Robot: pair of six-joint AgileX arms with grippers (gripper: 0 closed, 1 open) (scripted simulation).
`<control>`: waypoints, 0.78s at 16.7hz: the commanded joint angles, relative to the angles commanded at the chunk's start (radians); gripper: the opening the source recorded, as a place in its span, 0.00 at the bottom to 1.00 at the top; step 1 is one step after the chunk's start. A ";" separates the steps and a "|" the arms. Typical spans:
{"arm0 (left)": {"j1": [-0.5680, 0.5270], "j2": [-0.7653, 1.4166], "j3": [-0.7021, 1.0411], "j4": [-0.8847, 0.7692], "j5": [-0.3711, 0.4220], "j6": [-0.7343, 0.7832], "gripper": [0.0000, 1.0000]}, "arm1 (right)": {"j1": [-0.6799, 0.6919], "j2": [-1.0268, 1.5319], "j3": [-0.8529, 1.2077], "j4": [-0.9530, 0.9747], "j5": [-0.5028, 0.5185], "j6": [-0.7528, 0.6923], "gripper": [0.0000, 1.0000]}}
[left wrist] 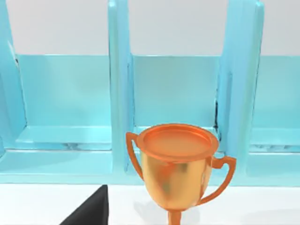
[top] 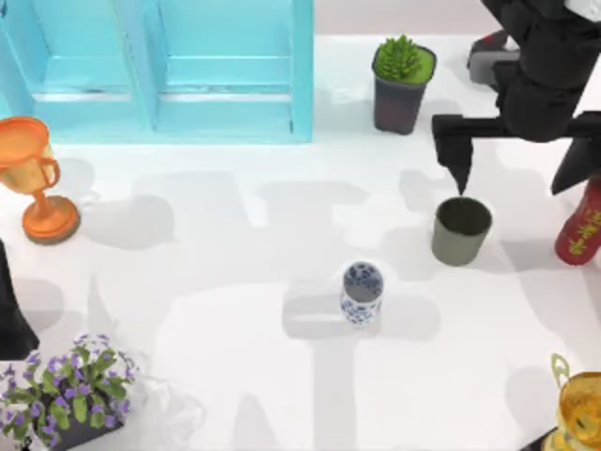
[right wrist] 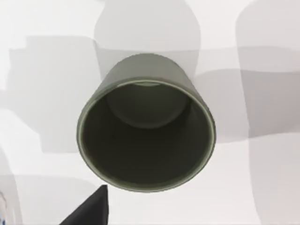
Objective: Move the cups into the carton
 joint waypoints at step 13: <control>0.000 0.000 0.000 0.000 0.000 0.000 1.00 | 0.022 0.064 -0.198 0.261 0.001 0.022 1.00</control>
